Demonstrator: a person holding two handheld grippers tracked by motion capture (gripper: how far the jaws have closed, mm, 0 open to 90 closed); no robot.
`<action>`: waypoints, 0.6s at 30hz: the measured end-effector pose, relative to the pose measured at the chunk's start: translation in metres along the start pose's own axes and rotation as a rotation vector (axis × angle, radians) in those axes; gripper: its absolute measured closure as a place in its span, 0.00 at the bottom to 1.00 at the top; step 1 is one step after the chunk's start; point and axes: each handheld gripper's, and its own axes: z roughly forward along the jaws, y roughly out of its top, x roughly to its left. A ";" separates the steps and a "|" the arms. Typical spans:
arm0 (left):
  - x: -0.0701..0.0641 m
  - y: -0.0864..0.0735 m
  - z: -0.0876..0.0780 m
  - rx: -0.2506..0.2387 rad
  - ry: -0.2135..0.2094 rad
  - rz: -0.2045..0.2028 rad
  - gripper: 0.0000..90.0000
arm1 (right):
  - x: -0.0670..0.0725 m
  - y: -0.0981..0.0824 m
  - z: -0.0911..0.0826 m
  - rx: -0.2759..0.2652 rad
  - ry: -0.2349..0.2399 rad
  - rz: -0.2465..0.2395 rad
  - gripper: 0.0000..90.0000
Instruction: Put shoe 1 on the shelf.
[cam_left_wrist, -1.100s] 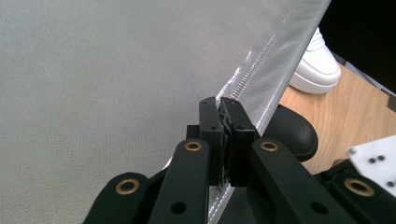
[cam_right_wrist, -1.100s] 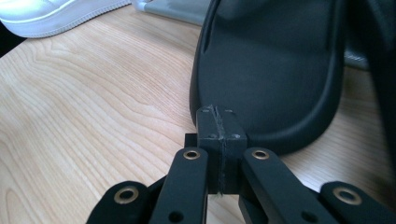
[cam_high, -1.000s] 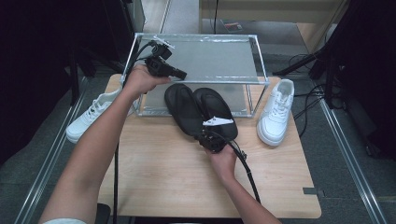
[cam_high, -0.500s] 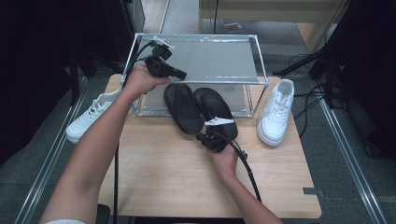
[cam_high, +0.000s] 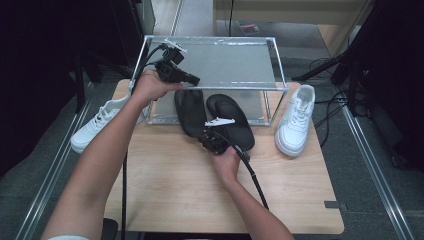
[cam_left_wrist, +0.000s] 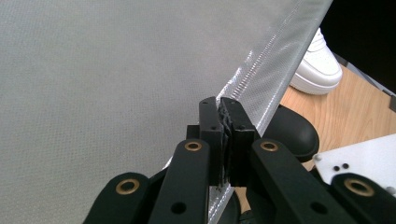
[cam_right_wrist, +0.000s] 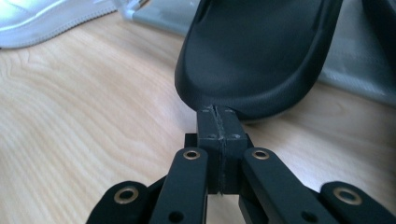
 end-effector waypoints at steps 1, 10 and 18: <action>0.000 0.000 0.000 0.000 0.001 0.001 0.99 | 0.001 0.002 0.002 -0.001 -0.002 0.001 1.00; 0.000 -0.001 0.000 -0.012 -0.005 -0.003 0.99 | 0.007 0.017 0.025 -0.014 0.002 0.019 1.00; 0.000 -0.001 0.000 -0.009 0.001 0.001 0.99 | 0.010 0.030 0.040 -0.014 0.014 0.025 1.00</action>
